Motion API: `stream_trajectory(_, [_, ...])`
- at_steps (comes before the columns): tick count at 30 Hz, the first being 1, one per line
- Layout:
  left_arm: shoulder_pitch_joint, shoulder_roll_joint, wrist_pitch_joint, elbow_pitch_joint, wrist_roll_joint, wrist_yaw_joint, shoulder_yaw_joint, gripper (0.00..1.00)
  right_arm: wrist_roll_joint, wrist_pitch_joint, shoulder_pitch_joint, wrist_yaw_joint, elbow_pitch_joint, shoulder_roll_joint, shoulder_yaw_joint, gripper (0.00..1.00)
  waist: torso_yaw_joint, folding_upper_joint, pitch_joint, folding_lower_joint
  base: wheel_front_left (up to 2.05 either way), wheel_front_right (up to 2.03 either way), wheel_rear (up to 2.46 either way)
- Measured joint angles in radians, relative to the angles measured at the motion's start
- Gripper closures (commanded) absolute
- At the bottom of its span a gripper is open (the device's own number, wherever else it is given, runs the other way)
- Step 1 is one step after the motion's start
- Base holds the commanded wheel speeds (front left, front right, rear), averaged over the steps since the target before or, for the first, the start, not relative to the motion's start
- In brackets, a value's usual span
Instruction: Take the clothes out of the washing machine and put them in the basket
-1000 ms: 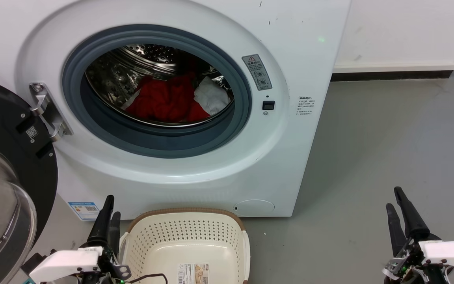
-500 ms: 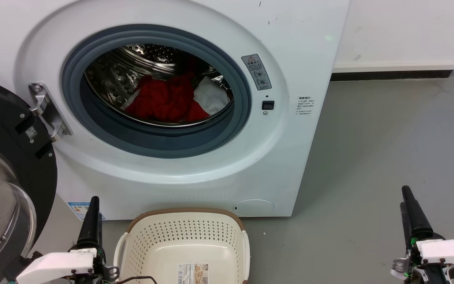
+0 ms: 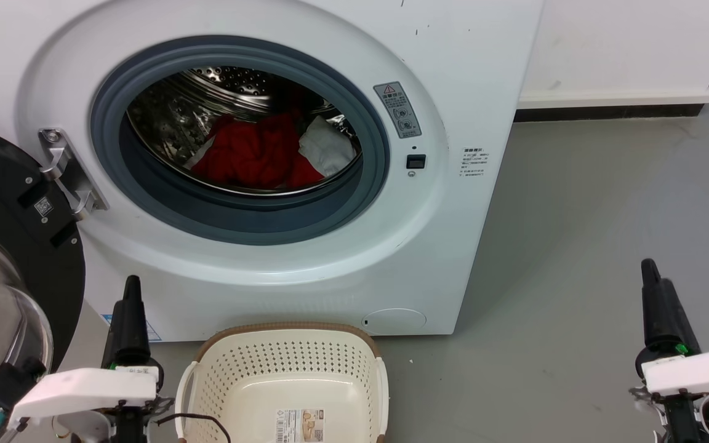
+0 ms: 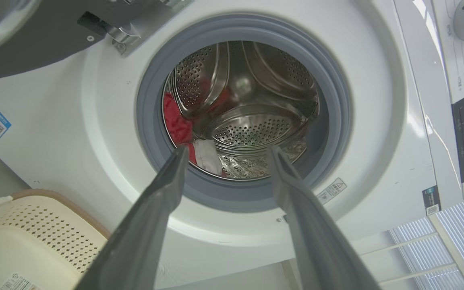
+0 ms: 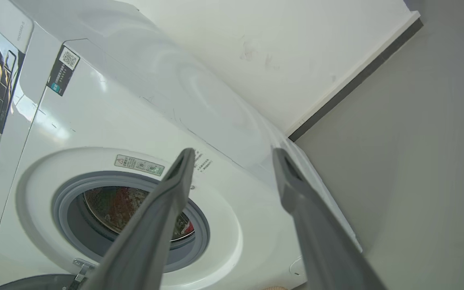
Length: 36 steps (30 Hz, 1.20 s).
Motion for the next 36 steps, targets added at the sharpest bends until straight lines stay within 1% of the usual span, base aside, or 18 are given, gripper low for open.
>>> stream_trajectory(5, [0.005,0.0,-0.017,-0.055,0.109,0.039,-0.029,0.0,-0.134,-0.015,0.0,0.0,-0.061,0.0,0.019,0.0,-0.002,0.0,0.003,0.0,0.0,0.0,0.0])
stream_trajectory(7, [0.011,0.0,-0.024,-0.065,0.105,0.048,-0.041,0.0,-0.183,-0.023,0.0,0.0,-0.078,0.0,0.031,0.0,-0.003,0.0,0.003,0.0,0.0,0.0,0.0])
stream_trajectory(12, [0.024,0.0,-0.041,-0.086,0.144,0.021,-0.046,0.0,-0.275,-0.04,0.001,0.0,-0.103,0.0,0.04,0.0,-0.006,0.0,0.003,0.0,0.0,0.0,0.0])
stream_trajectory(14, [0.03,0.0,-0.044,-0.092,0.179,0.014,-0.048,0.0,-0.306,-0.045,0.001,0.0,-0.111,0.0,0.047,0.0,-0.007,0.0,0.003,0.0,0.0,0.0,0.0])
stream_trajectory(17, [0.037,0.0,-0.054,-0.116,0.266,0.014,-0.056,0.0,-0.357,-0.053,0.002,0.0,-0.12,0.0,0.058,0.0,-0.009,0.0,0.004,0.0,0.0,0.0,0.0])
stream_trajectory(21, [0.037,0.001,-0.067,-0.158,0.354,0.034,-0.082,0.0,-0.423,-0.067,0.002,0.0,-0.142,0.0,0.057,0.0,-0.011,0.0,0.005,0.0,0.0,0.0,0.0])
stream_trajectory(29, [0.041,0.001,-0.088,-0.207,0.471,0.082,-0.112,0.0,-0.564,-0.089,0.003,0.0,-0.146,0.0,0.077,0.0,-0.016,0.0,0.007,0.0,0.0,0.0,0.0])
stream_trajectory(36, [0.061,0.001,-0.105,-0.217,0.61,0.102,-0.148,0.0,-0.665,-0.105,0.004,0.0,-0.134,0.0,0.086,0.0,-0.019,0.0,0.008,0.0,0.0,0.0,0.0])
